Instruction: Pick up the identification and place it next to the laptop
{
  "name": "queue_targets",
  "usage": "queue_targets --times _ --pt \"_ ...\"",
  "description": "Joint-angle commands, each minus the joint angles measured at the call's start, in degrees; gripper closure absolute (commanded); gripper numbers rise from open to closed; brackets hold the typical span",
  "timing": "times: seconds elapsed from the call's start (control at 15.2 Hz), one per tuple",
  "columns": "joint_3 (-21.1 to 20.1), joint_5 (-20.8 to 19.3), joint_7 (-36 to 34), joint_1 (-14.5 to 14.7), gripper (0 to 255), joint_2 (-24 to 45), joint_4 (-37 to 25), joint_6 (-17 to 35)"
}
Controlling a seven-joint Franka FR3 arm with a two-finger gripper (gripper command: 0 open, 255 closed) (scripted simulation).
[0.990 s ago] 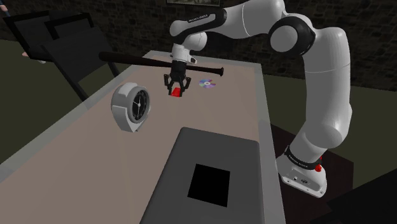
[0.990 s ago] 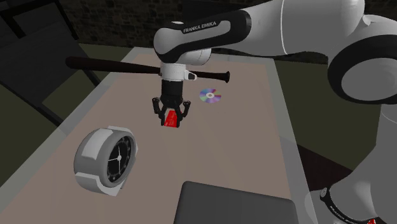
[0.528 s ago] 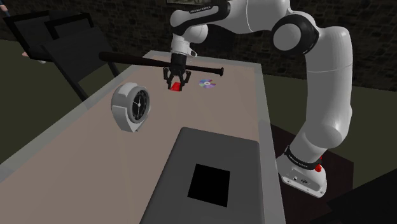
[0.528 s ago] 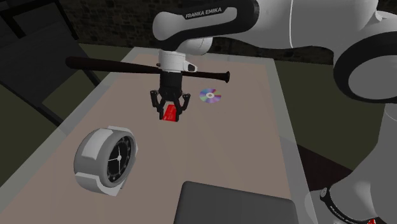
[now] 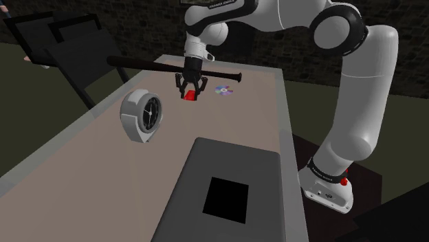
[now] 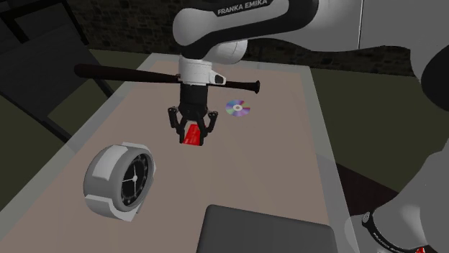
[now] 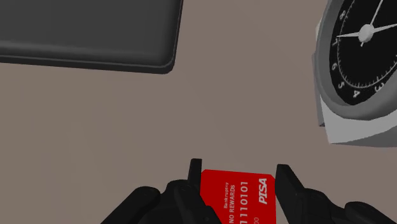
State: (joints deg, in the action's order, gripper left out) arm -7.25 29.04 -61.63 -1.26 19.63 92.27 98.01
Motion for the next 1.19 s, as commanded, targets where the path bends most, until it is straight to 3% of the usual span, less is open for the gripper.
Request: queue_targets --times 0.0,0.53,1.12 --pt "-0.8 0.8 -0.7 1.2 255 -3.4 5.3 2.6" --pt "-4.6 4.6 -4.6 5.7 255 -14.2 20.4 10.3" --pt "-10.3 9.8 -10.7 11.5 255 -23.0 31.6 17.9"
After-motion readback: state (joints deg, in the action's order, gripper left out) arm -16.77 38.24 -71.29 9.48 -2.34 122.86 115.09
